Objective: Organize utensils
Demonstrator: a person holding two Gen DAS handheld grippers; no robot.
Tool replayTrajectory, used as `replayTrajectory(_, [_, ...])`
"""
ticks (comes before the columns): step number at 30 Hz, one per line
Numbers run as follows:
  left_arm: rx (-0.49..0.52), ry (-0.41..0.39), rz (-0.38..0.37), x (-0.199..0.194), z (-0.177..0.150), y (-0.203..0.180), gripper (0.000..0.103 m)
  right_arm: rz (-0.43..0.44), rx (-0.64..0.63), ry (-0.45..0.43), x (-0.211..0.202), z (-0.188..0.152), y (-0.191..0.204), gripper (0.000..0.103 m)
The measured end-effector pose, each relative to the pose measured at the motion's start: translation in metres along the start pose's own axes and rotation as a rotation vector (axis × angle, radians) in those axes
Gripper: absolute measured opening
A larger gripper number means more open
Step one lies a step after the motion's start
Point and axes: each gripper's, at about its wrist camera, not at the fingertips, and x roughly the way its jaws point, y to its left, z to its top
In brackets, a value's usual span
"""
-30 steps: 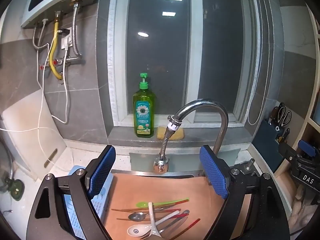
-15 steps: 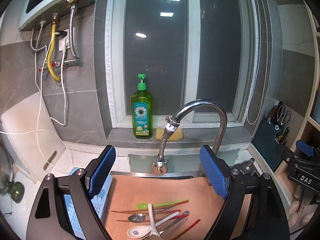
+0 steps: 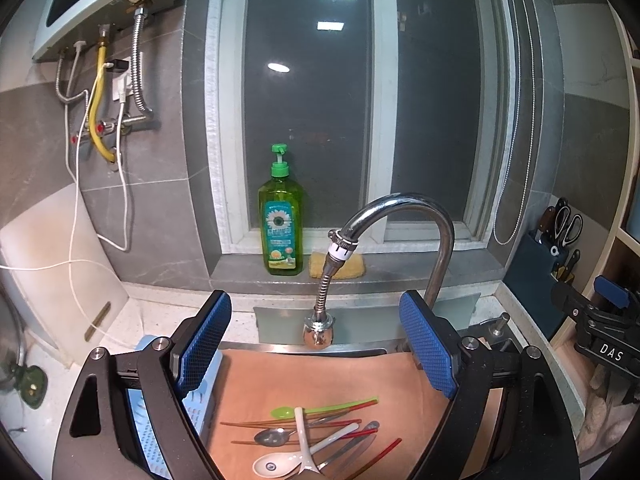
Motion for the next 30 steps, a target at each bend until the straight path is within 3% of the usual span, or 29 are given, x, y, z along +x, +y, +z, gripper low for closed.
replayTrajectory(30, [0.015, 0.016, -0.018, 0.011, 0.0, -0.007, 0.086, -0.005, 0.029, 0.029, 0.008, 0.004, -0.006, 0.102])
